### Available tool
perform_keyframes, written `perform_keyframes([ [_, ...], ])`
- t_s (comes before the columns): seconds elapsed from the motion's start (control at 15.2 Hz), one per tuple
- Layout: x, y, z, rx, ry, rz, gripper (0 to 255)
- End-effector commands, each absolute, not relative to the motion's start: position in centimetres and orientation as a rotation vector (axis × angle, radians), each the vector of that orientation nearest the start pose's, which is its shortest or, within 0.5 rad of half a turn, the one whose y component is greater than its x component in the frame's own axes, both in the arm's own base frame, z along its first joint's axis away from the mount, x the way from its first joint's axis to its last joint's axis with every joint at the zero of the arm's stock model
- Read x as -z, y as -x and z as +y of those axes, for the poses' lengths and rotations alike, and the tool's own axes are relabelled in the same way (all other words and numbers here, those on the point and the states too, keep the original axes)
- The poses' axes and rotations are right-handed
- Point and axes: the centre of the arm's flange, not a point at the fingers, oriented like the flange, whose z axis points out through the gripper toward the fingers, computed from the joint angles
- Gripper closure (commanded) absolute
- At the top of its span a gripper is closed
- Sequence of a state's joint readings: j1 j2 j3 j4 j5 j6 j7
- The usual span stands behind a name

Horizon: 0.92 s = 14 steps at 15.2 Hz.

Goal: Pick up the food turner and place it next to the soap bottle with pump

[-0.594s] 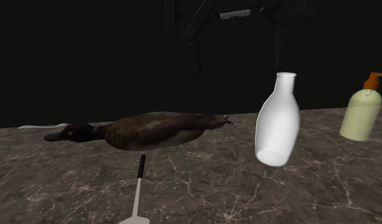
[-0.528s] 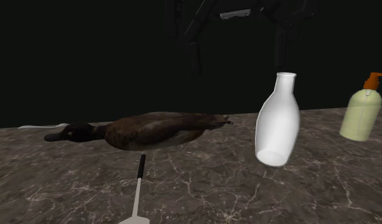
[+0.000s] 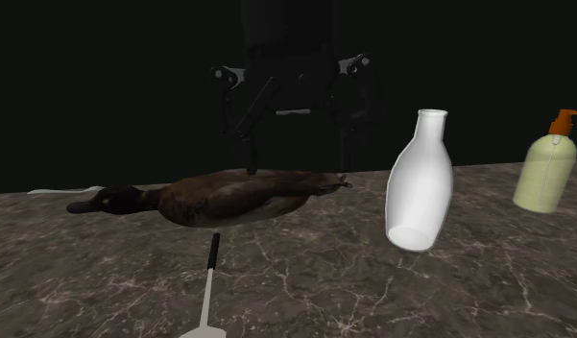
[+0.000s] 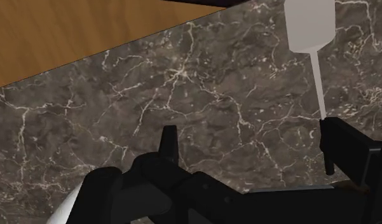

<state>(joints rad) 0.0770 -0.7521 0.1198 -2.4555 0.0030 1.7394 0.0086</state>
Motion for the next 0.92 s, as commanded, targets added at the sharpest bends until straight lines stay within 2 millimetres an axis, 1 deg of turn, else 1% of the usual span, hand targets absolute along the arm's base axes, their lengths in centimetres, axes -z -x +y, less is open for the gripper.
perform_keyframes([
  [0.0, -52.2, -32.6, 8.6, 0.069, 3.191, -0.300, 0],
  [0.46, -45.3, -34.0, 13.9, 0.085, 3.133, -0.466, 0],
  [0.86, -39.5, -34.9, 18.7, 0.098, 3.077, -0.604, 0],
])
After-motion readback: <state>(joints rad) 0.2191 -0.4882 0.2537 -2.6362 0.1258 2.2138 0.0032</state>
